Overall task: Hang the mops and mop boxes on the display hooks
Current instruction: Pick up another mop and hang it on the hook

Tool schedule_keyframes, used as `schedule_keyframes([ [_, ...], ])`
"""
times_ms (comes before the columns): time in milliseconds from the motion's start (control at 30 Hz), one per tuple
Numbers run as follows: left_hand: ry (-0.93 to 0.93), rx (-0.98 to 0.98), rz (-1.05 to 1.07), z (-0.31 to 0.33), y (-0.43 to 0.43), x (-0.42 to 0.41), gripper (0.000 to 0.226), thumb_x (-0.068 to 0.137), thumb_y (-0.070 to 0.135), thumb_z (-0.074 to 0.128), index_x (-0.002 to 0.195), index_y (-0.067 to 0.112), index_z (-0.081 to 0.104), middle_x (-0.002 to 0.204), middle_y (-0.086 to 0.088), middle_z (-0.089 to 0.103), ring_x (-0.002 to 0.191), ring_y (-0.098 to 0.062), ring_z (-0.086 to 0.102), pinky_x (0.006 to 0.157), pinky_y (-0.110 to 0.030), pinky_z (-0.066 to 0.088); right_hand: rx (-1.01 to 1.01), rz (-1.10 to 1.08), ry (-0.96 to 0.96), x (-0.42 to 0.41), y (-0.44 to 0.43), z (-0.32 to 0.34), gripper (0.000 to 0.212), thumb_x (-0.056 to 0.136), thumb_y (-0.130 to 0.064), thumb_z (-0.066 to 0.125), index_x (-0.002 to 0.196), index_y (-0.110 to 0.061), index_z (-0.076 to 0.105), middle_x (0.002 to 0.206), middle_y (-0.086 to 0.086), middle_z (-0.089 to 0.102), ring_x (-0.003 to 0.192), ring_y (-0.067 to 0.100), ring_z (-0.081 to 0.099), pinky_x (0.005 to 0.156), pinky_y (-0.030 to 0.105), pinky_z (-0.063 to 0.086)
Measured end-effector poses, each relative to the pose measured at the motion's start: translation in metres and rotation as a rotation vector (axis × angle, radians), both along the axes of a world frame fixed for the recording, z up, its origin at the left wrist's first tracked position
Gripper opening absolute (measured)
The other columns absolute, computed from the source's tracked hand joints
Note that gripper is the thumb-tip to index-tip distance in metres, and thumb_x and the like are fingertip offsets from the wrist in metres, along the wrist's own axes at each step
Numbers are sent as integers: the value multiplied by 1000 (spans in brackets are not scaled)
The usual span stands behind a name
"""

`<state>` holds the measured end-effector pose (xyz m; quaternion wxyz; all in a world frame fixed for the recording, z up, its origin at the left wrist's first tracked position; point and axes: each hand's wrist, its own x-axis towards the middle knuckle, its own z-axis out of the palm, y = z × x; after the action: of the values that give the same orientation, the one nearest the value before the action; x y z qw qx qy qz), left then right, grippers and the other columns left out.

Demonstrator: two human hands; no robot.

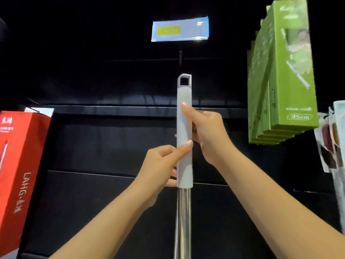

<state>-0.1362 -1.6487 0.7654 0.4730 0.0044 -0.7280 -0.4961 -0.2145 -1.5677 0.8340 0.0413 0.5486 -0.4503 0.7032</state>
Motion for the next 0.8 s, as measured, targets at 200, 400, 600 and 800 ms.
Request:
schedule_keyframes([
  [200, 139, -153, -41, 31, -8, -1, 29, 84, 43, 66, 100, 19, 69, 90, 0, 73, 80, -16, 73, 60, -28, 59, -131, -91, 96, 3, -6, 29, 41, 90, -34, 67, 88, 7, 69, 78, 13, 63, 74, 25, 63, 76, 42, 55],
  [400, 157, -293, -62, 40, -16, 5, 25, 86, 44, 62, 103, 25, 64, 94, 2, 70, 84, -14, 72, 70, -37, 62, -227, -133, 162, 5, -12, 31, 33, 91, -33, 66, 70, -8, 69, 61, 0, 64, 62, 14, 63, 60, 27, 53],
  [600, 239, -377, -80, 45, -18, 9, 41, 73, 57, 60, 97, 24, 64, 93, -2, 70, 83, -19, 72, 76, -44, 60, -283, -116, 154, 10, -13, 36, 38, 88, -36, 69, 56, -17, 65, 51, -7, 60, 52, 9, 60, 56, 25, 50],
  [800, 298, -388, -92, 47, -17, 15, 40, 72, 58, 60, 90, 22, 66, 88, -3, 71, 77, -21, 72, 72, -49, 59, -323, -69, 139, 10, -12, 40, 62, 88, -34, 69, 33, -22, 44, 44, -7, 41, 47, 13, 44, 56, 29, 43],
])
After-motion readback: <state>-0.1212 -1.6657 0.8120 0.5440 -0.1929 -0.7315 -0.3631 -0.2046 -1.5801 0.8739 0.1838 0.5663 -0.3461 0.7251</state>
